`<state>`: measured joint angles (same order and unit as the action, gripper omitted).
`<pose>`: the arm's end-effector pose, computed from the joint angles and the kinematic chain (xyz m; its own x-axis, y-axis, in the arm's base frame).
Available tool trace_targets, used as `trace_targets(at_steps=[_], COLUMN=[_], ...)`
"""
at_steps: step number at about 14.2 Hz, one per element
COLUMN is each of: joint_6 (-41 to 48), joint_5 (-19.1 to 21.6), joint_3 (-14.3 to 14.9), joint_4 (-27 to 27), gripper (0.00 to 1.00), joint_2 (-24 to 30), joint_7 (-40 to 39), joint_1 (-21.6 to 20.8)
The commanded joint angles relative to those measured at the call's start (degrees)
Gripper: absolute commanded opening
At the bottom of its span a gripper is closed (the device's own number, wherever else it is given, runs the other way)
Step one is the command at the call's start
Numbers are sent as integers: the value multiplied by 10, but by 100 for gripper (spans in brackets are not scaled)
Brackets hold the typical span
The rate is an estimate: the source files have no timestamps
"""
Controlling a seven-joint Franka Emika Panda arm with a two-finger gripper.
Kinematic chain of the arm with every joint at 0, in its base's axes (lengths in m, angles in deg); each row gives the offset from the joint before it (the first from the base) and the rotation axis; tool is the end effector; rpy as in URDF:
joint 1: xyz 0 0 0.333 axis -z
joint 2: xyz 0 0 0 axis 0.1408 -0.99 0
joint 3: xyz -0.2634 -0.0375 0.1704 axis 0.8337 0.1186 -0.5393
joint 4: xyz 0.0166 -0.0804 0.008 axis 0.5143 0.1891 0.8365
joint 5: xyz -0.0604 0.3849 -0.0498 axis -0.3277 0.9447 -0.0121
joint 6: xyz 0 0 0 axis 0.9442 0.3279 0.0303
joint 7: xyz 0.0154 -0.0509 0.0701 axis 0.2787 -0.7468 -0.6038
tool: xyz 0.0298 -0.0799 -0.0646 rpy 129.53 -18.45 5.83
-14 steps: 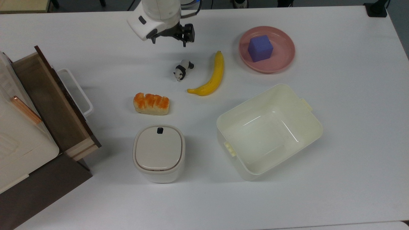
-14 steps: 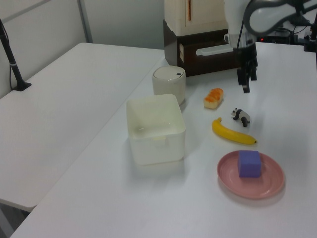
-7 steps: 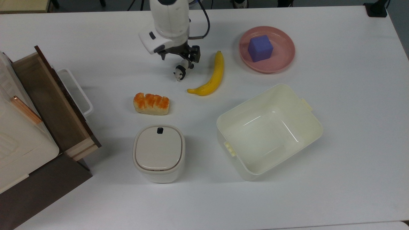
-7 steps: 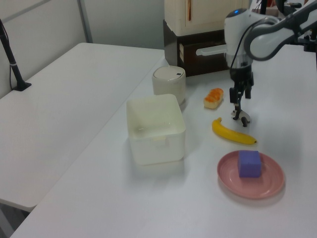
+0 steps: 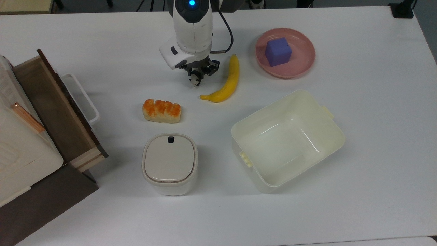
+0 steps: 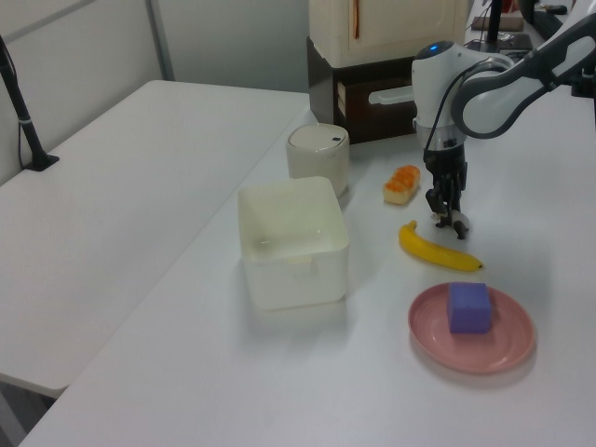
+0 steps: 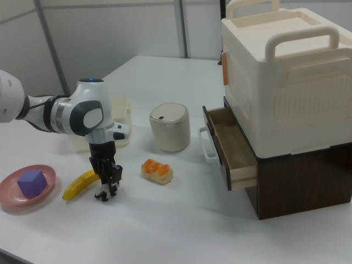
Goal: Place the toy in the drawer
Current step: 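Carry the panda toy over to the open wooden drawer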
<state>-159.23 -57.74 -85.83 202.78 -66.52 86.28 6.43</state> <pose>0.5442 0.0365 0.3233 0.9668 -0.2080 -0.1481 -0.1984 -0.9771 0.0771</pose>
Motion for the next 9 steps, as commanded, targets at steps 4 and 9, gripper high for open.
trace_targets(at_steps=[4,9], joint_6=[148,147], joint_5=[-39,-52], joint_3=[9,10], joint_4=[-152,-287], gripper=[4,5], joint_2=[20,-6], joint_7=[-113,-358], joint_1=[31,87])
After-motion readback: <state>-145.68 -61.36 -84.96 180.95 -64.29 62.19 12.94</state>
